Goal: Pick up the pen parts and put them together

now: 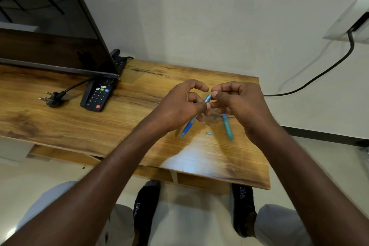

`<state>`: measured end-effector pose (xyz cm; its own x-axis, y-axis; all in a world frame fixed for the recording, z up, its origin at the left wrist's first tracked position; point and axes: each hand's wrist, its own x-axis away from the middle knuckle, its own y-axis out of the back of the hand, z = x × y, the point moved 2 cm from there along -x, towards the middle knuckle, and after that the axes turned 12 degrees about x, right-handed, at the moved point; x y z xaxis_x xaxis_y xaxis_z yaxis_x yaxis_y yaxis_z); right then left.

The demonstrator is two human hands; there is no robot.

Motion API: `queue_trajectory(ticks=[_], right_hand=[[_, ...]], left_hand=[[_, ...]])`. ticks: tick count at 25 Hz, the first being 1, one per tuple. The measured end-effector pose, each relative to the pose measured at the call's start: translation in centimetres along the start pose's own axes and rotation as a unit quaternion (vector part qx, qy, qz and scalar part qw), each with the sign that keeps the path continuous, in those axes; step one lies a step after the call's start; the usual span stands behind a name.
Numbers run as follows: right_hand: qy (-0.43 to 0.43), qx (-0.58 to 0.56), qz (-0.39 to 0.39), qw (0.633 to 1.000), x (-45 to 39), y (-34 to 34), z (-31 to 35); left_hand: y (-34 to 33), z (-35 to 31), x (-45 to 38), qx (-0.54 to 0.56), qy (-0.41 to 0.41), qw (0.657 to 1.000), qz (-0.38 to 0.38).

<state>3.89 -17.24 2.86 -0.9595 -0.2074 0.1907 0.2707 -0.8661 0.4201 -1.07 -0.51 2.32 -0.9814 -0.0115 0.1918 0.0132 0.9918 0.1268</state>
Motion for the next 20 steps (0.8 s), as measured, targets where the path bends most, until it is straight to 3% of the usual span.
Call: queue_trajectory(ticks=[4,7,15,20], right_hand=[[0.060,0.146,0.009,0.987,-0.16,0.78,0.14],[0.079,0.180,0.003,0.981,-0.17,1.05,0.08],[0.062,0.140,0.016,0.988,-0.15,1.06,0.14],[-0.004,-0.041,0.047,0.998,0.29,1.13,0.34]], left_hand=[[-0.18,0.47,-0.14,-0.035,-0.012,0.999,0.007],[-0.27,0.66,-0.19,-0.048,-0.012,0.999,0.009],[-0.38,0.69,-0.14,-0.042,-0.031,0.999,0.003],[-0.25,0.49,-0.28,-0.003,-0.045,0.999,-0.019]])
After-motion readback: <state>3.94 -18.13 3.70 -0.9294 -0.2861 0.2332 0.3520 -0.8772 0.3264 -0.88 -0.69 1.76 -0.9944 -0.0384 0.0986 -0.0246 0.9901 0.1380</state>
